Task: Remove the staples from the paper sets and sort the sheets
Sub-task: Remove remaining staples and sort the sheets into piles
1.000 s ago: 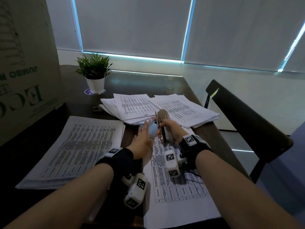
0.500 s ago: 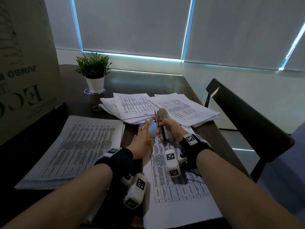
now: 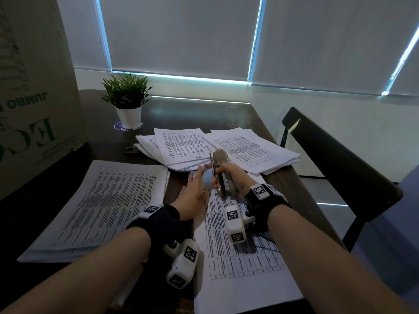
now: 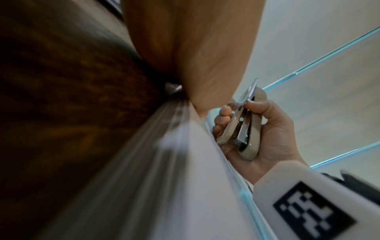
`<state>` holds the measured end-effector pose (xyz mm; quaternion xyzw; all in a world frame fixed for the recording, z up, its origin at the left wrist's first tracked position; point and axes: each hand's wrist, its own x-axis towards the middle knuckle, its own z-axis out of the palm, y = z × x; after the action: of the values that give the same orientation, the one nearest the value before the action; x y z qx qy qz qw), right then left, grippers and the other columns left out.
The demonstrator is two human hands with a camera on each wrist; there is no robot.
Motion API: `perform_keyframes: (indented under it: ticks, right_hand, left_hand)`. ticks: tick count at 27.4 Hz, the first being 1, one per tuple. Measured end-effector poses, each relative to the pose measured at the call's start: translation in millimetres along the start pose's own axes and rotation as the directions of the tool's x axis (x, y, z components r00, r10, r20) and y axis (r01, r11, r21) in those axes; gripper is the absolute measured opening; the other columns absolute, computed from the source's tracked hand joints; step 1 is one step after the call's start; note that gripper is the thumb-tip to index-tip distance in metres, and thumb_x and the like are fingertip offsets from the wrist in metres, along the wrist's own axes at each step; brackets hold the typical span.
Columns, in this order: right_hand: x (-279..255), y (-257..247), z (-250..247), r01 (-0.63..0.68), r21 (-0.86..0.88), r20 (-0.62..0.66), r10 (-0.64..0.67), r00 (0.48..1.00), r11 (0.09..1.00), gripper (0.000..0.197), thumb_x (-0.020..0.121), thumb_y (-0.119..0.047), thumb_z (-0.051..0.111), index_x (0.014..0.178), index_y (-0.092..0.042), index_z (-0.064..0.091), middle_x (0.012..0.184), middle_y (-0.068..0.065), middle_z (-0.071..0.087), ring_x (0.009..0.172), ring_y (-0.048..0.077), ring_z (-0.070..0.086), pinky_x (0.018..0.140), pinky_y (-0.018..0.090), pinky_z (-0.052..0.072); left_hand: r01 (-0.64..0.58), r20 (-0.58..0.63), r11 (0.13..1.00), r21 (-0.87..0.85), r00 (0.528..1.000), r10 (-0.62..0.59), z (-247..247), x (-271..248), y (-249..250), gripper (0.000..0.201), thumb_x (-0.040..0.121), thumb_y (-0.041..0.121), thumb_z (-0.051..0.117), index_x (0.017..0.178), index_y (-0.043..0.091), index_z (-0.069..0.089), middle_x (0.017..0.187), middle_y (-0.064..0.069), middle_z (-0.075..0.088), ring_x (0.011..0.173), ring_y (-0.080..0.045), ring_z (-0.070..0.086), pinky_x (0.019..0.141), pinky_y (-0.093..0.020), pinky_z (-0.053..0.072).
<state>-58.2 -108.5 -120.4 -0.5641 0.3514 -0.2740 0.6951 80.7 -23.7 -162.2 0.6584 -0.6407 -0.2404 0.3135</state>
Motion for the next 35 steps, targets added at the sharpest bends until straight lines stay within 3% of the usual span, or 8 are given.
perform_keyframes:
  ticks: [6, 9, 12, 16, 24, 29, 31, 35]
  right_hand:
    - [-4, -2, -1, -0.039, 0.026, -0.038, 0.04, 0.998, 0.999, 0.021, 0.095, -0.016, 0.042, 0.084, -0.008, 0.058, 0.057, 0.007, 0.055, 0.034, 0.015, 0.048, 0.035, 0.016, 0.036]
    - [-5, -2, -6, -0.037, 0.154, -0.05, 0.045, 0.998, 0.987, 0.024, 0.092, -0.02, 0.044, 0.08, -0.011, 0.063, 0.061, 0.008, 0.056, 0.042, 0.017, 0.051, 0.041, 0.02, 0.04]
    - [-6, -14, -12, 0.023, 0.105, -0.181, -0.004, 0.983, 0.994, 0.027, 0.089, -0.033, 0.057, 0.095, -0.01, 0.068, 0.079, 0.009, 0.062, 0.059, 0.019, 0.056, 0.048, 0.025, 0.045]
    - [-28, -54, -56, 0.111, -0.11, -0.499, -0.152, 0.853, 0.988, 0.027, 0.089, -0.036, 0.062, 0.085, -0.01, 0.067, 0.068, 0.001, 0.055, 0.052, 0.012, 0.046, 0.042, 0.023, 0.032]
    - [-75, -140, -41, 0.44, -0.003, -0.369, -0.41, 0.834, 0.898, 0.035, 0.085, -0.03, 0.062, 0.104, -0.001, 0.064, 0.082, 0.011, 0.068, 0.059, 0.019, 0.064, 0.046, 0.024, 0.049]
    - [-96, -105, -40, 0.423, -0.15, -0.465, -0.441, 0.767, 0.894, 0.015, 0.094, -0.013, 0.057, 0.081, -0.007, 0.06, 0.066, 0.006, 0.062, 0.046, 0.011, 0.056, 0.04, 0.02, 0.041]
    - [-95, -107, -47, 0.475, -0.252, -0.546, -0.529, 0.649, 0.843, 0.019, 0.09, -0.021, 0.062, 0.086, -0.003, 0.057, 0.077, 0.018, 0.062, 0.052, 0.013, 0.056, 0.042, 0.024, 0.045]
    - [-117, -196, -39, 0.703, -0.475, -0.614, -0.772, 0.165, 0.528, 0.026, 0.089, -0.023, 0.07, 0.107, -0.009, 0.056, 0.098, 0.006, 0.057, 0.074, 0.0, 0.052, 0.067, 0.005, 0.044]
  left_hand:
    - [0.081, -0.232, 0.995, 0.059, 0.971, -0.066, -4, 1, 5, 0.079, 0.089, 0.017, 0.06, 0.152, 0.021, 0.013, 0.156, -0.015, 0.007, 0.145, -0.029, 0.011, 0.118, -0.042, 0.015]
    - [0.081, -0.261, 0.996, 0.049, 0.963, -0.066, -10, 5, 22, 0.019, 0.09, 0.013, 0.058, 0.107, 0.008, 0.063, 0.109, -0.01, 0.057, 0.103, -0.024, 0.054, 0.084, -0.027, 0.042]
    - [0.177, -0.205, 0.961, -0.212, 0.954, -0.221, -13, 10, 29, 0.027, 0.093, 0.007, 0.046, 0.068, 0.014, 0.055, 0.07, -0.004, 0.056, 0.077, -0.024, 0.054, 0.062, -0.027, 0.04]
    - [0.108, -0.362, 0.794, -0.598, 0.847, -0.388, -43, 6, 45, 0.016, 0.09, 0.012, 0.047, 0.081, 0.012, 0.061, 0.09, -0.016, 0.066, 0.089, -0.034, 0.064, 0.083, -0.045, 0.052]
    - [-0.51, -0.814, 0.804, -0.305, 0.578, 0.058, -127, 2, 172, 0.021, 0.095, 0.012, 0.039, 0.092, 0.025, 0.055, 0.089, -0.005, 0.061, 0.077, -0.017, 0.058, 0.067, -0.03, 0.051]
    - [-0.294, -0.726, 0.895, -0.335, 0.686, -0.046, -82, -18, 171, 0.011, 0.099, 0.009, 0.04, 0.092, 0.012, 0.048, 0.076, 0.002, 0.05, 0.073, -0.016, 0.049, 0.062, -0.023, 0.039]
    - [-0.248, -0.718, 0.919, -0.307, 0.694, -0.052, -81, -10, 174, 0.014, 0.099, 0.009, 0.041, 0.087, 0.007, 0.049, 0.07, -0.002, 0.05, 0.064, -0.015, 0.045, 0.058, -0.023, 0.039]
    - [-0.2, -0.673, 0.978, -0.065, 0.732, 0.105, -106, 13, 214, 0.018, 0.092, 0.009, 0.043, 0.081, 0.002, 0.056, 0.085, -0.024, 0.063, 0.078, -0.035, 0.058, 0.07, -0.04, 0.045]
